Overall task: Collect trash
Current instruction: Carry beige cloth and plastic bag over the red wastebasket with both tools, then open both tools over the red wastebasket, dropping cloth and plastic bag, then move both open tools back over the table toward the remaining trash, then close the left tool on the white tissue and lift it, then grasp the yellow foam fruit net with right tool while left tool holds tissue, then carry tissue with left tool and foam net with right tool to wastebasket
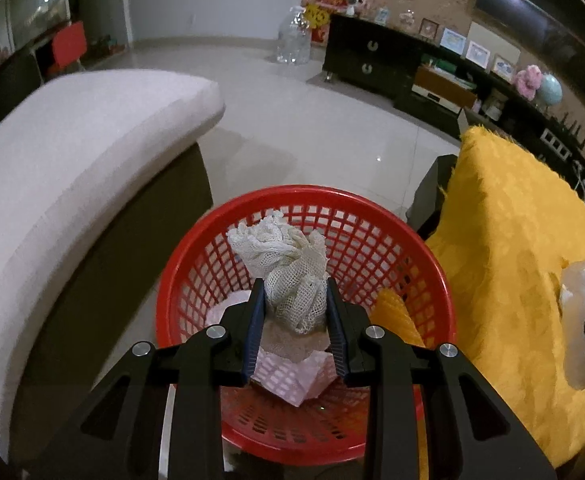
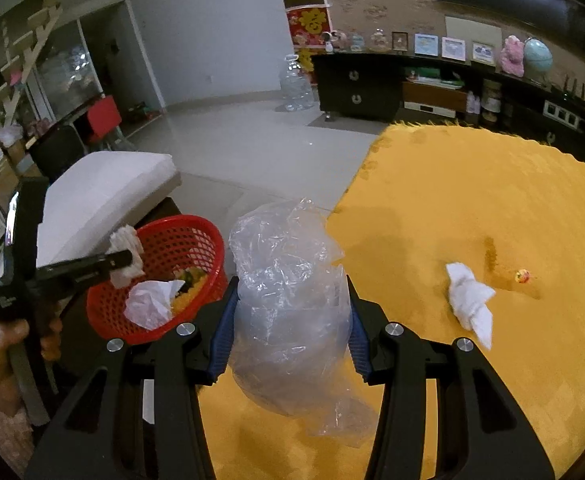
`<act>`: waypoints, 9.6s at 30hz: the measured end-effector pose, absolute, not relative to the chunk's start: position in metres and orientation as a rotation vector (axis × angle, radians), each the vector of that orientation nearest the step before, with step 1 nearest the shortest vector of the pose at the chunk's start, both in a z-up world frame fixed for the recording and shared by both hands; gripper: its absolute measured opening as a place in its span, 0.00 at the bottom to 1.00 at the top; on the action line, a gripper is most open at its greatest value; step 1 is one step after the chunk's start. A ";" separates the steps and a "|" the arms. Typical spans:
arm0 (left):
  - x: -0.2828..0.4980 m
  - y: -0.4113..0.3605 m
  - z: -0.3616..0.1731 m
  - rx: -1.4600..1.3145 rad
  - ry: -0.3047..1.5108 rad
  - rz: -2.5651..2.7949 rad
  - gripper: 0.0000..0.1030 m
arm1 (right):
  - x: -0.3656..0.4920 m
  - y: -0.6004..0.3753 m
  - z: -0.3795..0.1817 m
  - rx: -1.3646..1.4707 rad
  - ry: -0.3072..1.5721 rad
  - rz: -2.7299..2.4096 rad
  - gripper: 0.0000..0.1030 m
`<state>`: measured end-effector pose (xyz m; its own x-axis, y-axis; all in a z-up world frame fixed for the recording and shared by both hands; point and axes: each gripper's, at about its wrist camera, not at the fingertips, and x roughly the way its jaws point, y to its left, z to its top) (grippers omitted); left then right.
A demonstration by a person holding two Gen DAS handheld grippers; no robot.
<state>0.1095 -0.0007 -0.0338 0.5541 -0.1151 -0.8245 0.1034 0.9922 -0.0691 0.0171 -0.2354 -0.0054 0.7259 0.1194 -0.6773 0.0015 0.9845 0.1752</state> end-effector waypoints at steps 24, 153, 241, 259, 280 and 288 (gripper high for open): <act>0.100 0.044 0.007 -0.091 0.789 0.116 0.70 | 0.094 -0.143 -0.029 0.140 0.866 0.277 0.45; 0.061 -0.304 -0.065 0.291 0.903 -0.688 0.64 | -0.089 -0.442 -0.094 0.265 0.874 -0.527 0.87; 0.039 -0.203 -0.041 0.209 0.855 -0.580 0.36 | -0.046 -0.365 -0.072 0.195 0.815 -0.295 0.45; -0.001 -0.159 -0.045 0.237 0.824 -0.506 0.36 | -0.086 -0.337 -0.046 0.190 0.750 -0.267 0.45; 0.039 -0.055 0.001 0.152 0.781 -0.273 0.36 | -0.073 -0.291 -0.024 0.146 0.728 -0.171 0.45; 0.079 -0.018 -0.005 0.109 0.829 -0.196 0.36 | -0.046 -0.271 -0.020 0.131 0.735 -0.124 0.45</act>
